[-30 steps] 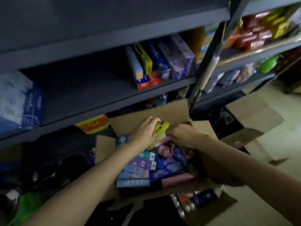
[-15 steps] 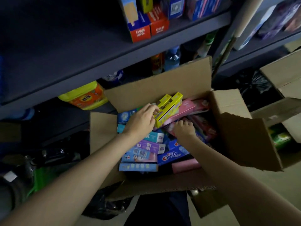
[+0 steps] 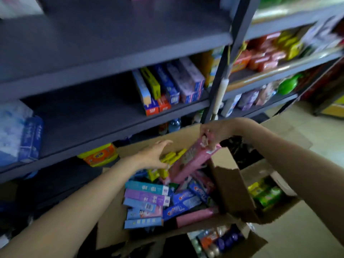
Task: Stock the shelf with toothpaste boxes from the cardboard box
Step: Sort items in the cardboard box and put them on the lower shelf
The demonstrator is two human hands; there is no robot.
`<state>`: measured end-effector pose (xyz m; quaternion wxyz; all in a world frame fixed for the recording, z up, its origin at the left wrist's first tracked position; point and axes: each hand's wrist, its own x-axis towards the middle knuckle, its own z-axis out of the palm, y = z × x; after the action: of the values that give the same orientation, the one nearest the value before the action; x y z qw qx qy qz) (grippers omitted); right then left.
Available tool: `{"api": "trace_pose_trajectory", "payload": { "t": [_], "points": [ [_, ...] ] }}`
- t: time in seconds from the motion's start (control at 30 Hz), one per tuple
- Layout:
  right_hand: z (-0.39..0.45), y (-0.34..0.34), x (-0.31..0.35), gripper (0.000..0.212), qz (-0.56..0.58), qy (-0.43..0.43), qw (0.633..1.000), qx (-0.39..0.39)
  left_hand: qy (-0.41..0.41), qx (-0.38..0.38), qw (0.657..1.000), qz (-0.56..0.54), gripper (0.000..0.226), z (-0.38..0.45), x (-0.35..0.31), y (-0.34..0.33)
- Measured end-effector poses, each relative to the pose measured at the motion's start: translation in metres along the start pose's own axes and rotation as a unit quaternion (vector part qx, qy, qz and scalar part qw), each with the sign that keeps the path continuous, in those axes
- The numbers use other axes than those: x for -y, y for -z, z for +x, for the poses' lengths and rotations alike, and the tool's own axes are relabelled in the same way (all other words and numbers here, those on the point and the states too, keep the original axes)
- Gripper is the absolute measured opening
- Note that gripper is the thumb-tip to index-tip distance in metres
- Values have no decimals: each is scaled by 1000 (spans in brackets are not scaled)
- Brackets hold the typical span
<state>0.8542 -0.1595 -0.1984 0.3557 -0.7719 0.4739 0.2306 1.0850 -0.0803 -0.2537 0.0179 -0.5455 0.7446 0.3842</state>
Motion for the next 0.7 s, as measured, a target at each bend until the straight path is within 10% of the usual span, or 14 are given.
{"api": "trace_pose_trajectory", "payload": {
  "t": [0.17,0.47,0.7],
  "points": [
    [-67,75,46,45,186,118,973,-77,8,-119,993,16,84,-33,-20,64],
    [-74,153,88,53,-181,102,890,-406,-56,-435,883,165,46,-77,-58,190],
    [-48,177,136,44,-324,91,825,-455,-57,-507,787,347,59,-30,-66,239]
  ]
}}
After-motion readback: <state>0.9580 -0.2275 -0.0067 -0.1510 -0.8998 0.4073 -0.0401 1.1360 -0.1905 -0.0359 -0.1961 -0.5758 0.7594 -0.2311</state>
